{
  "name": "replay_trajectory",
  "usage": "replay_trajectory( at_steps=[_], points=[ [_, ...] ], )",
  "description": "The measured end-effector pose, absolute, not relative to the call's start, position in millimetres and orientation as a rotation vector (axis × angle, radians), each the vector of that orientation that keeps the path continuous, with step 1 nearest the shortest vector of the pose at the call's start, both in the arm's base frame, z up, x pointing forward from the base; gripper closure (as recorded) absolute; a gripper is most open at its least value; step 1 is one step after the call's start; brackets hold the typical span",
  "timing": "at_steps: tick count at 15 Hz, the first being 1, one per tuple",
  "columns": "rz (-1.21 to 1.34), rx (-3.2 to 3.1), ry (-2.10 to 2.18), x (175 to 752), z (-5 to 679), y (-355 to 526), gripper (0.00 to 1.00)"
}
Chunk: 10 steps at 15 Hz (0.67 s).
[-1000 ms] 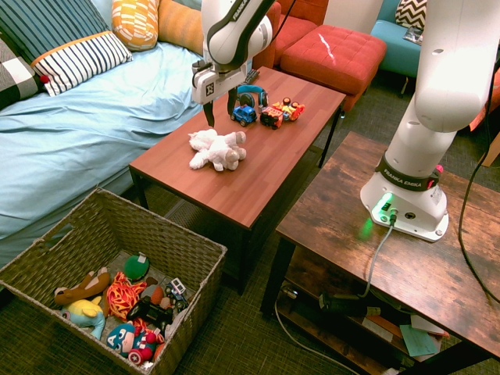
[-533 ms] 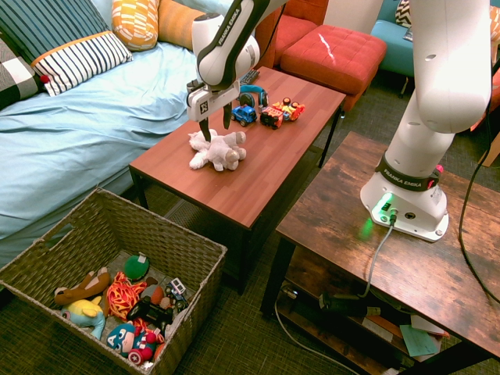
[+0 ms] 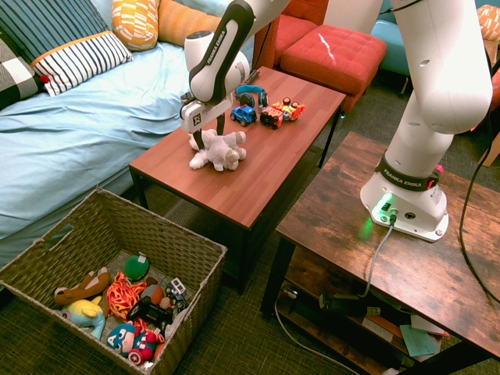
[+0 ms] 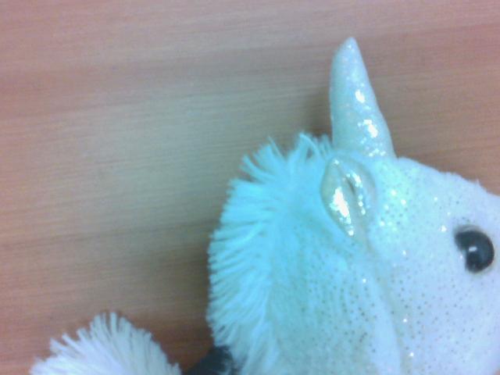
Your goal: Put the stuffed toy in the basket
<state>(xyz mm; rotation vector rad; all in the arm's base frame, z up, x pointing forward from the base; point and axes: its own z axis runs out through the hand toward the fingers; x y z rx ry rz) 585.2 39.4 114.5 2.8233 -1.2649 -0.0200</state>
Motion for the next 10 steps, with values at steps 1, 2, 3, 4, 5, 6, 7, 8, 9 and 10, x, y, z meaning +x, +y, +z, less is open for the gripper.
replay_trajectory(
  at_steps=[1,2,3,4,5,6,7,8,9,10],
  points=[
    [-0.022,2.821,-1.265,584.8,113.3,39.1,1.00],
    [-0.024,2.819,-1.263,584.2,111.8,38.9,1.00],
    [-0.028,2.818,-1.260,583.5,110.0,39.6,1.00],
    [-0.031,2.818,-1.258,582.8,108.6,40.7,1.00],
    [-0.035,2.817,-1.260,582.2,107.7,41.7,1.00],
    [-0.037,2.817,-1.266,582.0,107.3,42.3,1.00],
    [-0.041,2.817,-1.272,581.7,106.9,42.1,1.00],
    [-0.043,2.816,-1.275,581.5,106.7,41.7,1.00],
    [-0.044,2.815,-1.277,581.5,106.6,40.6,1.00],
    [-0.046,2.814,-1.281,581.5,106.5,38.5,1.00]
  ],
)
